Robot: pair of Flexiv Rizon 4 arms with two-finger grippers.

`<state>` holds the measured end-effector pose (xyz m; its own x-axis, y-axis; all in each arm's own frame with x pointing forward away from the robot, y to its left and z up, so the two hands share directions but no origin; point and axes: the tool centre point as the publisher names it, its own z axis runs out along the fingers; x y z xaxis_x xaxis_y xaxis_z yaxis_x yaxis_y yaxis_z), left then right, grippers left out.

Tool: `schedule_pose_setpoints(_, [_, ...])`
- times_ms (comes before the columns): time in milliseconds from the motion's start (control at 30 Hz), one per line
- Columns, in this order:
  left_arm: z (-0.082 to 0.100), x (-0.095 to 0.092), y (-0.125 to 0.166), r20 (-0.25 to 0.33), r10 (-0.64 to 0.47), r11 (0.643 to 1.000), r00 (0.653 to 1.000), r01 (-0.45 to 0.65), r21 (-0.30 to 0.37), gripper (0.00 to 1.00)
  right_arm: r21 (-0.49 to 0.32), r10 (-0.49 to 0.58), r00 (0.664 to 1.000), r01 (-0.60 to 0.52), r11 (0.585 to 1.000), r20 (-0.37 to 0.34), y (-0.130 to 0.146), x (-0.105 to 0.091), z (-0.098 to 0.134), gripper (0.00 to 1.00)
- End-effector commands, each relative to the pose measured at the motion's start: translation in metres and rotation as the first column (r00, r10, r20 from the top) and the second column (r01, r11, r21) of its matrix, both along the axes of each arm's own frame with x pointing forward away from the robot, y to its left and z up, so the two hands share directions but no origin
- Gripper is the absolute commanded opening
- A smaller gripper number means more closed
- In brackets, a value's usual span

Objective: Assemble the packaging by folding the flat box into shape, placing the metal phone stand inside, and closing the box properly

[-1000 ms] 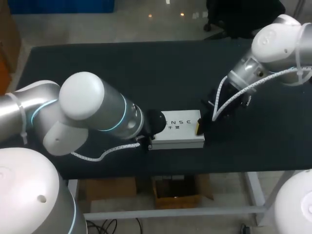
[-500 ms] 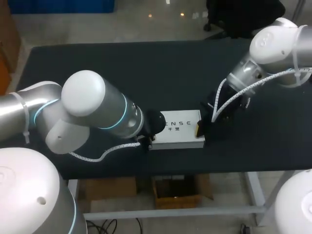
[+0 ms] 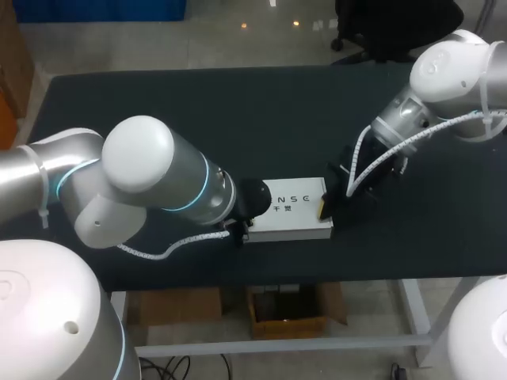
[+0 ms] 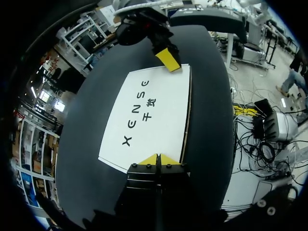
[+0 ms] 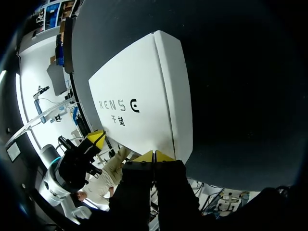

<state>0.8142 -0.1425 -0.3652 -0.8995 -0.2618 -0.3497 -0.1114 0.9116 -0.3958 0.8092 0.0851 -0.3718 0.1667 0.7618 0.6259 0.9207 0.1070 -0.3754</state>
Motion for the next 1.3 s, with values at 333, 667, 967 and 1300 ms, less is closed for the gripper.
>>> schedule_pose_setpoints(333, [-0.007, 0.003, -0.004, -0.012, 0.008, 1.0, 1.0, -0.008, 0.012, 0.0, -0.016, -0.002, 1.0, 0.002, 1.0, -0.01, 0.001, -0.004, -0.007, 0.0])
schedule_pose_setpoints(667, [-0.015, 0.001, -0.002, -0.033, 0.02, 1.0, 0.999, -0.02, 0.008, 0.0, -0.016, -0.004, 0.999, 0.003, 1.0, -0.038, -0.002, -0.001, -0.021, 0.0])
schedule_pose_setpoints(967, [0.023, -0.016, -0.011, 0.003, 0.068, 0.998, 0.998, -0.068, 0.01, 0.45, 0.059, -0.009, 0.998, 0.005, 0.998, 0.069, -0.016, -0.008, 0.021, 0.0])
schedule_pose_setpoints(1300, [0.063, -0.045, -0.033, -0.096, 0.222, 0.975, 0.97, -0.221, 0.018, 1.0, 0.168, -0.024, 0.958, -0.025, 0.986, 0.284, -0.051, -0.006, 0.065, 1.0])
